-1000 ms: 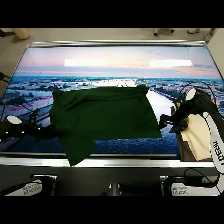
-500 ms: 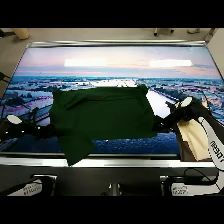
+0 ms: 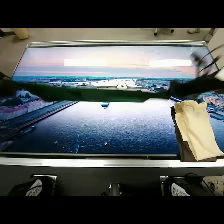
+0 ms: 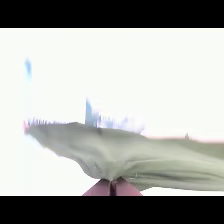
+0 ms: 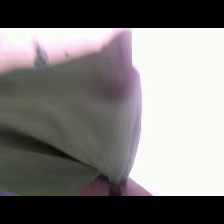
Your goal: Fold the shirts.
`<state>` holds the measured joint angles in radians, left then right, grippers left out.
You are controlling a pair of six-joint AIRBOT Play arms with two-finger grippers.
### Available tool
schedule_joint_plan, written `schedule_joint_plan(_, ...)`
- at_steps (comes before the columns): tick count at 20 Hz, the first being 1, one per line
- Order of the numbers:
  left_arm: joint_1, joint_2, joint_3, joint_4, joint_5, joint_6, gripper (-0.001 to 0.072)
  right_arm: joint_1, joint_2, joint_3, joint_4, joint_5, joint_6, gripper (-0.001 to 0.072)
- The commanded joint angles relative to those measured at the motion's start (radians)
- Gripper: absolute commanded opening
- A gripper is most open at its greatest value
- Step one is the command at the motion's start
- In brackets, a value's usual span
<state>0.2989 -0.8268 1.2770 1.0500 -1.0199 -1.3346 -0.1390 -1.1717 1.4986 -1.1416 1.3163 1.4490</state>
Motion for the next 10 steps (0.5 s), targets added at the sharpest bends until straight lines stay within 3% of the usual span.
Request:
schedule_joint_plan(1, 0.001, 0.205, 0.376, -0.002, 0.213, -0.003, 0.0023, -0.001, 0.309, 0.298, -0.181, -0.166, -0.005, 0.0019)
schedule_joint_plan(3, 0.001, 0.268, 0.497, -0.011, 0.172, -0.064, 0.0022, -0.001, 0.451, 0.323, -0.242, -0.210, 0.031, 0.0019)
schedule_joint_plan(5, 0.001, 0.302, 0.523, -0.010, 0.129, -0.100, 0.0022, -0.001, 0.521, 0.323, -0.293, -0.148, 0.091, 0.0019)
schedule_joint_plan(10, 0.001, 0.248, 0.523, 0.032, -0.039, -0.106, 0.0022, -0.001, 0.505, 0.323, -0.300, -0.026, 0.095, 0.0019)
